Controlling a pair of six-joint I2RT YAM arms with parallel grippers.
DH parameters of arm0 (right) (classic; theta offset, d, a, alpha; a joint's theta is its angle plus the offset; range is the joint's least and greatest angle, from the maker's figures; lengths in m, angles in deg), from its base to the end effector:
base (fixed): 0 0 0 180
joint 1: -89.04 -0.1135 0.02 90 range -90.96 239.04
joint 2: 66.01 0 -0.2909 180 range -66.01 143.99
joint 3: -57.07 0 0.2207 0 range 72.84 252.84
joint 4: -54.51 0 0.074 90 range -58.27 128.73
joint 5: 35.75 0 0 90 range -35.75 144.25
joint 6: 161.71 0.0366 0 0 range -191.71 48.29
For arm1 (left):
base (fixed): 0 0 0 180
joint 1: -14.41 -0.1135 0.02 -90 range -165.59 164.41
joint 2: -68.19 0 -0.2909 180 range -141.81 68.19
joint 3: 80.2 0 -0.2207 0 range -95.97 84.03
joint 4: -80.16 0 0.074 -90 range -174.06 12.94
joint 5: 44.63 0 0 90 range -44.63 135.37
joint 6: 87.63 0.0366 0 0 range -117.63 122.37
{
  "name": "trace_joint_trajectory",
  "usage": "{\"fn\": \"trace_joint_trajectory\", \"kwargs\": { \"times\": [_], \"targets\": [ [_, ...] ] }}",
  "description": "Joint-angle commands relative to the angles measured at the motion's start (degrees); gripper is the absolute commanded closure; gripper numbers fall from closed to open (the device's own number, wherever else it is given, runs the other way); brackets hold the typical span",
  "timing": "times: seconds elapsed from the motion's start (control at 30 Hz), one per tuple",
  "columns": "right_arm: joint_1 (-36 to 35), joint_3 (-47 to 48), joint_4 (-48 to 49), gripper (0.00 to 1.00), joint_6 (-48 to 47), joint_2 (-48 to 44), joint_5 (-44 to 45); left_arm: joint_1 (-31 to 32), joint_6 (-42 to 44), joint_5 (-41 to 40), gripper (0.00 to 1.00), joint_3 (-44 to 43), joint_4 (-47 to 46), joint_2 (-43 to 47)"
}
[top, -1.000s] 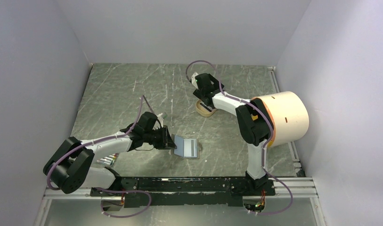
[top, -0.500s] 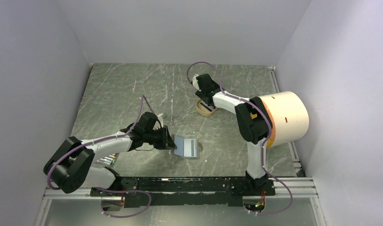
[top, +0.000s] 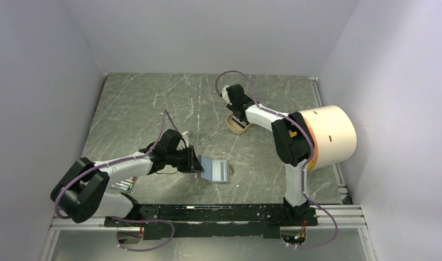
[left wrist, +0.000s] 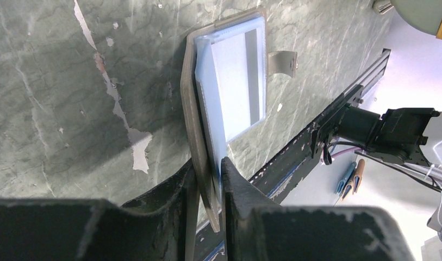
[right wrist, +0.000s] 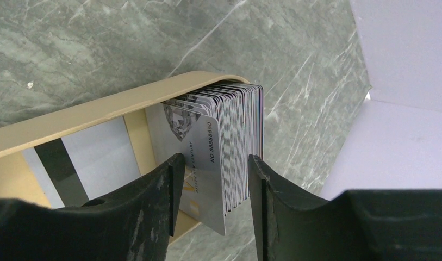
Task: Put the credit cards into the card holder
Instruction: Pick up the credit card from the storage box.
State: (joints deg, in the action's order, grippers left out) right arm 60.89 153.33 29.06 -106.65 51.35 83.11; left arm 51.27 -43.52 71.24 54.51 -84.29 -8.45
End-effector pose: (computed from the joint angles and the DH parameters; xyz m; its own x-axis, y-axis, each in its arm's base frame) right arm 0.3897 0.1885 0.2154 -0.4557 -0.8127 -0.3631 -0.4654 0.5652 -0.6811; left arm 0.1619 -0.1413 0.2036 -0.9654 -0.0836 -0.2468 0.1223 0.6911 -0.7123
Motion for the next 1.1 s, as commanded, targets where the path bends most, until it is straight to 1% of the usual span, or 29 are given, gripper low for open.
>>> {"fn": "trace_joint_trajectory", "kwargs": {
  "times": [0.0,0.27,0.5,0.73,0.87,1.07],
  "targets": [
    [0.5,2.2,-1.0,0.52,-0.2,-1.9,0.6,0.4,0.1,0.8,0.75,-1.0,-0.9,0.1],
    [0.2,2.3,-1.4,0.58,-0.3,-2.2,0.7,0.6,0.2,0.8,0.75,-1.2,-0.8,-0.3],
    [0.1,2.5,-2.0,0.68,-0.3,-2.5,0.7,0.7,0.1,0.9,0.75,-1.2,-1.0,-0.4],
    [0.0,3.1,-2.9,0.74,-0.1,-2.7,0.7,1.0,-0.1,0.9,0.75,-1.0,-1.3,-0.4],
    [-0.1,3.1,-2.7,0.80,-0.4,-2.5,0.9,1.0,0.0,0.7,0.75,-1.2,-1.0,-0.3],
    [-0.4,3.9,-4.1,0.82,0.2,-2.8,0.1,1.1,-0.1,0.6,0.75,-1.2,-1.0,-0.3]
  ]
}}
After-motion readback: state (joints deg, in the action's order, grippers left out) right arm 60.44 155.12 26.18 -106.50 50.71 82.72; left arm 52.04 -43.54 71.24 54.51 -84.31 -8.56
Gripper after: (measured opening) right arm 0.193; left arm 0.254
